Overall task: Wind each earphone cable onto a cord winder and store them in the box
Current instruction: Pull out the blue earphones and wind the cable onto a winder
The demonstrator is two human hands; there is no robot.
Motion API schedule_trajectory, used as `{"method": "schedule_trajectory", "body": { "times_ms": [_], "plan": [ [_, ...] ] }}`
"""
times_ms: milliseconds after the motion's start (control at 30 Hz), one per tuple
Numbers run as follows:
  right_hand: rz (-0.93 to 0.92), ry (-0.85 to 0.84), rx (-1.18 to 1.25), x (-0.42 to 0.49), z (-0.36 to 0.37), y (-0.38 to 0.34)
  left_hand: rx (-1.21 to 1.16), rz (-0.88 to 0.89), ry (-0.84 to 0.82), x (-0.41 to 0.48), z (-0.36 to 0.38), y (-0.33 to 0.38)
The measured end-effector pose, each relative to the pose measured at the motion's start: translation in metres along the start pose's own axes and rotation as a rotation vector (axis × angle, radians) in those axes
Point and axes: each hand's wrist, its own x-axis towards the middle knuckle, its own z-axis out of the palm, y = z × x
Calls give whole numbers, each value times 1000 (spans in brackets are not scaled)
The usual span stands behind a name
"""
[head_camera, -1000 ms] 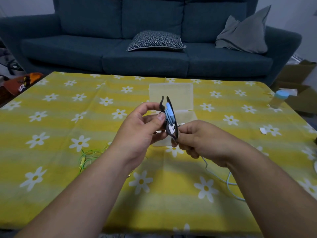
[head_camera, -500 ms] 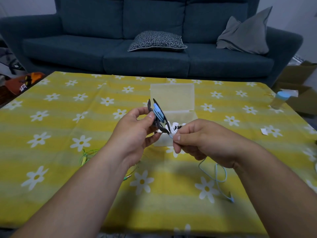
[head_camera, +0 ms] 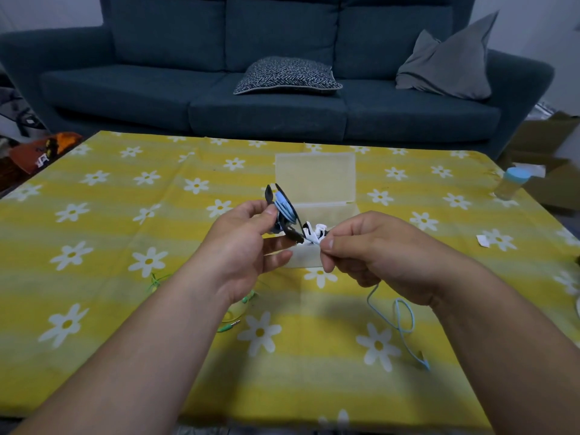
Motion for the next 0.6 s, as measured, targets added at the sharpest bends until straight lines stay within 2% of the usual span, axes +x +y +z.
{"method": "schedule_trajectory", "body": {
  "times_ms": [67, 200, 300, 367, 500, 600],
  "plan": [
    [-22, -17, 17, 0, 4, -1, 127, 65, 4, -1, 2, -3],
    [-90, 123, 151, 1, 2, -5, 412, 257, 5, -2, 4, -9],
    [-107, 146, 200, 0, -1, -9, 447, 284, -10, -1, 6, -12],
    [-97, 90, 181, -2, -1, -11, 320, 202, -8, -2, 9, -12],
    [-48, -32, 53, -7, -4, -10, -148, -7, 12, -1, 8, -2],
    [-19, -130, -32, -10, -3, -8, -284, -83, -7, -4, 6, 2]
  ]
}}
